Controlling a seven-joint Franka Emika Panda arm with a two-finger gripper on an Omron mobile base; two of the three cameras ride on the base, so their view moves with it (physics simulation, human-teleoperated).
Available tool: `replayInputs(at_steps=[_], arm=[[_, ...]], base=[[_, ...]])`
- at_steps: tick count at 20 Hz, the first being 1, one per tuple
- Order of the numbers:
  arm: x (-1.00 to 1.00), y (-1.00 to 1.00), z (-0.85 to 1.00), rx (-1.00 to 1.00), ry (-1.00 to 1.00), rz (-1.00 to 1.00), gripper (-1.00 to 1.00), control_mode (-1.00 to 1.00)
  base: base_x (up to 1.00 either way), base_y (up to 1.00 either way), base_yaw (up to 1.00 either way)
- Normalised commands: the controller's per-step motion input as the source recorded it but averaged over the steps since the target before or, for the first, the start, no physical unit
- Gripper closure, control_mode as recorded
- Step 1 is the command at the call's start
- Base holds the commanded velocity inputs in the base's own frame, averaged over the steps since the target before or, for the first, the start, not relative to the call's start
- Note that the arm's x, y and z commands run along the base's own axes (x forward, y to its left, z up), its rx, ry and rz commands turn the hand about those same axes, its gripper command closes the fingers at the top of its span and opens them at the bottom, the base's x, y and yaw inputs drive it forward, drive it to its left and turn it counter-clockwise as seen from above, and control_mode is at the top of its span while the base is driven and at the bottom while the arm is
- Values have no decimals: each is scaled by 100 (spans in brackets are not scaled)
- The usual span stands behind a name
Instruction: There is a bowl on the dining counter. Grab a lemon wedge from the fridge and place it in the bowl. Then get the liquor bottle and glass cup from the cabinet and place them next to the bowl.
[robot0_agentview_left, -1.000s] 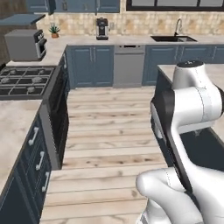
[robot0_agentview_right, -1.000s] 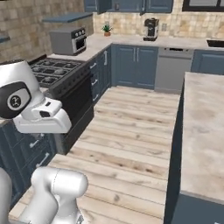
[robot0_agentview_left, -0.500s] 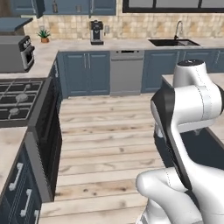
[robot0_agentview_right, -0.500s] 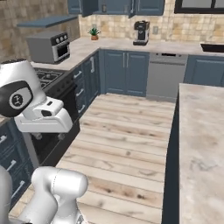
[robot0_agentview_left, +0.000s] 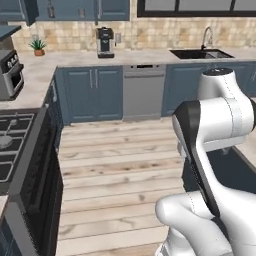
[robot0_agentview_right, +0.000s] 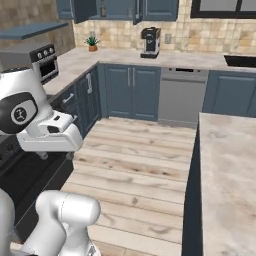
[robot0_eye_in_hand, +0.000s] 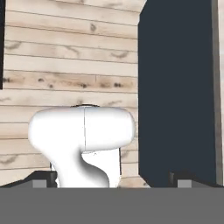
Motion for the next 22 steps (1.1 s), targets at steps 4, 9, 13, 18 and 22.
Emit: replayInputs(at_steps=[4,9,13,18,22], arm=[[0,0,0,0,0,0,-100,100],[0,0,0,0,0,0,-100,100],[0,0,0,0,0,0,-100,100],[0,0,0,0,0,0,-100,100],[0,0,0,0,0,0,-100,100]], base=[[100,0,-3],[100,0,0],[100,0,0],[100,0,0],[100,6,0]])
